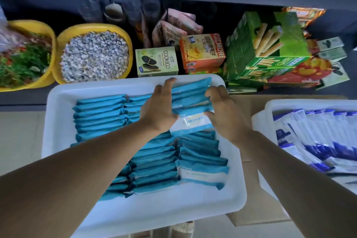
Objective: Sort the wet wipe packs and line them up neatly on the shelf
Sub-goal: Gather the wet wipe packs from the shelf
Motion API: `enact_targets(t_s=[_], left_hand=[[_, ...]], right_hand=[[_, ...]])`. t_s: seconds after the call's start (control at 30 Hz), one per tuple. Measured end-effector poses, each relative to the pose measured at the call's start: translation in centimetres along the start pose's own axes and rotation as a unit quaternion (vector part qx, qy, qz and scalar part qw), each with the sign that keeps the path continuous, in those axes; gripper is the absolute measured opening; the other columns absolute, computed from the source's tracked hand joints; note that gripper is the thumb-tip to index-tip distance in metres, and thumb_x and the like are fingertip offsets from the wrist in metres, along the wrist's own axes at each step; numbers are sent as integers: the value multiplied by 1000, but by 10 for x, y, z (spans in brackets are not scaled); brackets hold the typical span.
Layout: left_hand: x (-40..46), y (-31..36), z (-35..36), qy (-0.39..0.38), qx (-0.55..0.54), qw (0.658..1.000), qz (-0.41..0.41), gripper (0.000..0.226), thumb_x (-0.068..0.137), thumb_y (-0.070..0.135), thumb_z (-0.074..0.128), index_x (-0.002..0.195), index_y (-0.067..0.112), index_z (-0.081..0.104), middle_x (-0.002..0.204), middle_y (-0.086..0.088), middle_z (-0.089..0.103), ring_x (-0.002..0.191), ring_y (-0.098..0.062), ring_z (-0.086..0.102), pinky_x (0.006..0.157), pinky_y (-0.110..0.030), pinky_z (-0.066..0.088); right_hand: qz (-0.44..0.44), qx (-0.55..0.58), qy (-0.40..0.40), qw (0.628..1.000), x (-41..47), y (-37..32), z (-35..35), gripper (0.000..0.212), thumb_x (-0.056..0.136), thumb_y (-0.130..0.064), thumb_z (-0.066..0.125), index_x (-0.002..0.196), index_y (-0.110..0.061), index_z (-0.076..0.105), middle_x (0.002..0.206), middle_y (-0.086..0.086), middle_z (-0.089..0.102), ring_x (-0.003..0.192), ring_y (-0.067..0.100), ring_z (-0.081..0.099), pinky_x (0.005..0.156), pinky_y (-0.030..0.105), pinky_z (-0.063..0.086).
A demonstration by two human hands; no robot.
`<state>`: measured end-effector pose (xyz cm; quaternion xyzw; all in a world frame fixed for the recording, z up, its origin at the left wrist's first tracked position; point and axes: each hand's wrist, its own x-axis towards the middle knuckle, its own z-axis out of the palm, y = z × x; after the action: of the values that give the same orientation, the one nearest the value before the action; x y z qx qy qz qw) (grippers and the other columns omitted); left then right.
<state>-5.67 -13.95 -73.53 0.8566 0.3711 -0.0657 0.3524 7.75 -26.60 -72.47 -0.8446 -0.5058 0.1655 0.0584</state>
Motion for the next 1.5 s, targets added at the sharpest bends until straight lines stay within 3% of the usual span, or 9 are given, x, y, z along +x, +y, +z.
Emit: enact_targets(t_s=[0.13,0.27,0.57,0.7,0.87,1.07,1.23,1.37,1.5], left_hand=[[-3,-2,2,46,16,999,13,68,77,18,75,128,22,30,123,-7,39,70,-26,51,56,-35,43],[-15,-4,3,100,78,991,29,51,73,25,78,111,16,45,116,-7,37,75,-16,40,44,-22,24],[-20,-4,5,48,2,998,-41,60,72,25,80,117,18,41,111,-1,40,83,-23,58,64,-38,47],[-29,-14,3,27,-45,998,-40,59,73,8,75,119,19,39,109,1,41,91,-22,60,74,-45,52],[-38,-22,-7,15,-75,996,-47,60,73,-4,64,124,16,40,118,-2,45,93,-13,55,65,-25,47],[-36,-11,-8,7,-128,990,-54,67,71,7,76,127,16,40,116,0,47,100,-16,55,77,-29,48],[-29,-3,4,53,-106,992,-50,55,71,14,79,110,19,42,95,-1,51,83,-23,60,75,-44,51],[-28,-5,12,68,-101,992,-29,46,71,19,79,101,21,45,89,0,56,73,-22,57,68,-42,51],[-28,-1,16,48,-55,997,7,45,75,24,77,116,20,60,107,2,60,94,-20,59,80,-36,50]], right_hand=[[-20,31,25,999,-6,4,5,29,78,-3,72,102,-2,57,107,15,55,94,33,59,68,34,46],[-54,-6,35,998,-9,5,10,27,64,-1,82,82,-4,63,88,15,58,76,35,62,53,27,39],[-62,123,47,989,-7,25,10,18,73,12,64,76,-4,54,76,9,63,69,29,57,57,41,49],[-79,169,21,982,-19,21,7,16,76,8,68,74,-3,57,78,5,65,70,22,59,60,31,46],[-76,188,8,979,-30,23,3,15,78,6,68,76,-5,58,84,6,66,79,20,60,63,24,46],[-94,204,48,973,-12,20,-6,15,75,9,68,77,-3,59,81,6,66,76,18,61,64,15,40],[-91,158,84,980,-5,18,11,16,73,13,65,78,2,55,81,12,59,69,31,57,59,42,48],[-63,140,83,985,-14,18,16,35,70,5,76,97,-3,55,102,11,55,77,25,61,63,36,50],[-13,154,79,985,-16,17,15,60,71,-2,79,123,-7,48,122,11,47,83,22,63,72,35,54]])
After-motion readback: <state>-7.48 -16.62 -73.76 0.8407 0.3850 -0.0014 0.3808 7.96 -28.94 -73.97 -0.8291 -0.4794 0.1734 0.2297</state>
